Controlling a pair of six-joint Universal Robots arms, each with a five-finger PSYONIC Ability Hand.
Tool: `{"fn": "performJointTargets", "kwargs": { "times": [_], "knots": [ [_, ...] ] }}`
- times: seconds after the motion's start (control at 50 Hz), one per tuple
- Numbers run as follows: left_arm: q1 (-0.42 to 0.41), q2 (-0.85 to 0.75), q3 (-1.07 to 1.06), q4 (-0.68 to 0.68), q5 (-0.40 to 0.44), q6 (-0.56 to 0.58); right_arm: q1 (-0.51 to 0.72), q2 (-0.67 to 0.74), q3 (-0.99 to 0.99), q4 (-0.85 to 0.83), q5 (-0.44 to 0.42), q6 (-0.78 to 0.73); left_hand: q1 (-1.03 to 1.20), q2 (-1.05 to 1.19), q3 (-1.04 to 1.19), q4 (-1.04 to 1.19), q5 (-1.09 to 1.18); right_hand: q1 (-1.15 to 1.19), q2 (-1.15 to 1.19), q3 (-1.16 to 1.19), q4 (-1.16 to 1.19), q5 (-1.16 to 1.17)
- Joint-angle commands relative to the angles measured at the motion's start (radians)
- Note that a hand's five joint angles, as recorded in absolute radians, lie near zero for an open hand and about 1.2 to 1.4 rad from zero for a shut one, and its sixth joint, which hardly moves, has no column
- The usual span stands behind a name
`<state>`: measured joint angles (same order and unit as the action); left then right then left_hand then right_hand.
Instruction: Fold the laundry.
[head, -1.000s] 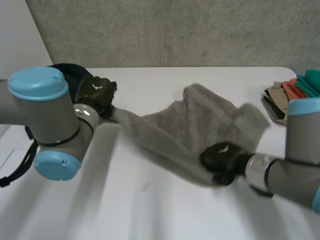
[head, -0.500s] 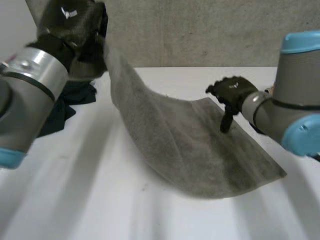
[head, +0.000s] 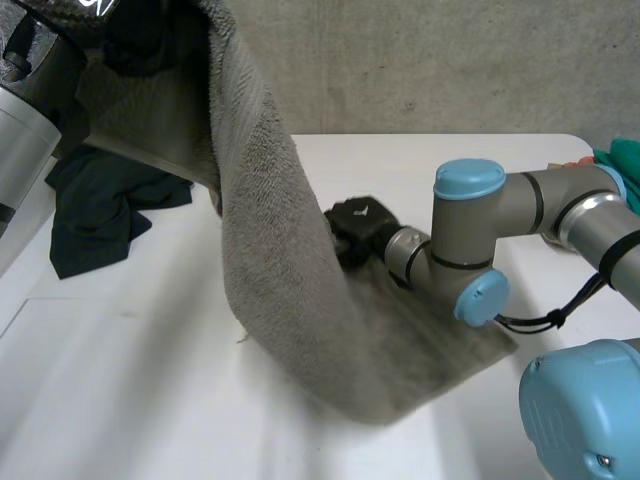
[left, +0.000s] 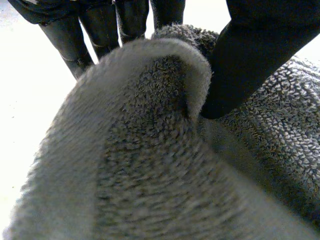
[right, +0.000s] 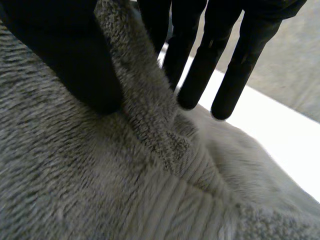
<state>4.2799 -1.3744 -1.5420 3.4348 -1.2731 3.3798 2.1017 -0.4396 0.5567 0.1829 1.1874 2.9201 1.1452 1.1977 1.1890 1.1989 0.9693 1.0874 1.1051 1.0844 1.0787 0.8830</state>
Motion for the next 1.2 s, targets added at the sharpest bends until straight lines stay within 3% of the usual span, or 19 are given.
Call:
{"fn": "performJointTargets", "kwargs": {
  "times": [0.02,0.06,0.2,0.28,0.38,0.52,0.6,0.64,0.68,0.72,0.74,0.8,0.92,1.02,1.1,1.2],
  "knots": [
    [0.107,-0.074,0.011,0.050,0.001,0.003,-0.057,-0.054,-0.142,-0.100,0.349,-0.032,0.251,0.199,0.207,0.197,0.252,0.309,0.291,0.312,0.318,0.339],
    [0.130,-0.106,0.028,0.072,0.001,0.004,-0.074,-0.088,-0.161,-0.137,0.385,-0.033,0.251,0.199,0.207,0.197,0.252,0.309,0.291,0.312,0.318,0.339],
    [0.190,-0.270,0.140,0.119,-0.026,0.016,-0.118,-0.309,-0.042,-0.232,0.373,-0.035,0.251,0.199,0.207,0.197,0.252,0.309,0.291,0.312,0.318,0.339],
    [0.196,-0.351,0.168,0.104,-0.061,0.038,-0.146,-0.435,0.135,-0.267,0.362,-0.038,0.251,0.199,0.207,0.197,0.252,0.309,0.291,0.312,0.318,0.339],
    [0.186,-0.460,0.120,0.064,-0.097,0.079,-0.176,-0.539,0.444,-0.284,0.286,-0.045,0.251,0.199,0.207,0.197,0.252,0.309,0.291,0.312,0.318,0.339],
    [0.141,-0.638,0.001,0.053,-0.114,0.182,-0.193,-0.521,0.799,-0.287,0.124,-0.172,0.251,0.199,0.207,0.197,0.252,0.309,0.291,0.312,0.318,0.339],
    [0.117,-0.715,-0.050,0.049,-0.117,0.307,-0.206,-0.505,0.885,-0.283,0.126,-0.283,0.251,0.199,0.207,0.197,0.252,0.309,0.291,0.312,0.318,0.339],
    [0.110,-0.724,-0.062,0.044,-0.115,0.361,-0.210,-0.508,0.901,-0.276,0.133,-0.312,0.251,0.199,0.207,0.197,0.252,0.104,0.086,0.107,0.113,0.134],
    [0.101,-0.716,-0.076,0.020,-0.109,0.423,-0.215,-0.522,0.904,-0.261,0.149,-0.326,0.135,0.082,0.091,0.081,0.136,-0.221,-0.239,-0.218,-0.212,-0.191],
    [0.095,-0.704,-0.079,-0.008,-0.103,0.454,-0.216,-0.537,0.898,-0.244,0.155,-0.326,-0.091,-0.144,-0.135,-0.145,-0.090,-0.296,-0.314,-0.293,-0.287,-0.266],
    [0.094,-0.686,-0.075,-0.047,-0.095,0.475,-0.218,-0.556,0.888,-0.223,0.161,-0.325,-0.412,-0.464,-0.456,-0.465,-0.410,-0.418,-0.436,-0.415,-0.410,-0.389],
    [0.098,-0.649,-0.061,-0.115,-0.083,0.490,-0.218,-0.583,0.867,-0.181,0.170,-0.323,-0.813,-0.866,-0.857,-0.867,-0.812,-0.604,-0.622,-0.601,-0.595,-0.574],
    [0.124,-0.523,0.029,-0.281,-0.074,0.446,-0.224,-0.637,0.780,-0.027,0.198,-0.315,-0.971,-1.023,-1.014,-1.024,-0.969,-0.693,-0.710,-0.690,-0.684,-0.663],
    [0.155,-0.469,0.129,-0.365,-0.074,0.301,-0.227,-0.637,0.695,0.069,0.222,-0.311,-0.971,-1.023,-1.014,-1.024,-0.969,-0.696,-0.713,-0.693,-0.687,-0.666],
    [0.178,-0.476,0.227,-0.420,-0.066,0.166,-0.227,-0.602,0.623,0.104,0.230,-0.340,-0.971,-1.023,-1.014,-1.024,-0.969,-0.696,-0.713,-0.693,-0.687,-0.666],
    [0.202,-0.583,0.394,-0.538,-0.078,0.040,-0.239,-0.527,0.537,0.096,0.175,-0.467,-0.971,-1.023,-1.014,-1.024,-0.969,-0.690,-0.707,-0.687,-0.681,-0.660]
  ]
}}
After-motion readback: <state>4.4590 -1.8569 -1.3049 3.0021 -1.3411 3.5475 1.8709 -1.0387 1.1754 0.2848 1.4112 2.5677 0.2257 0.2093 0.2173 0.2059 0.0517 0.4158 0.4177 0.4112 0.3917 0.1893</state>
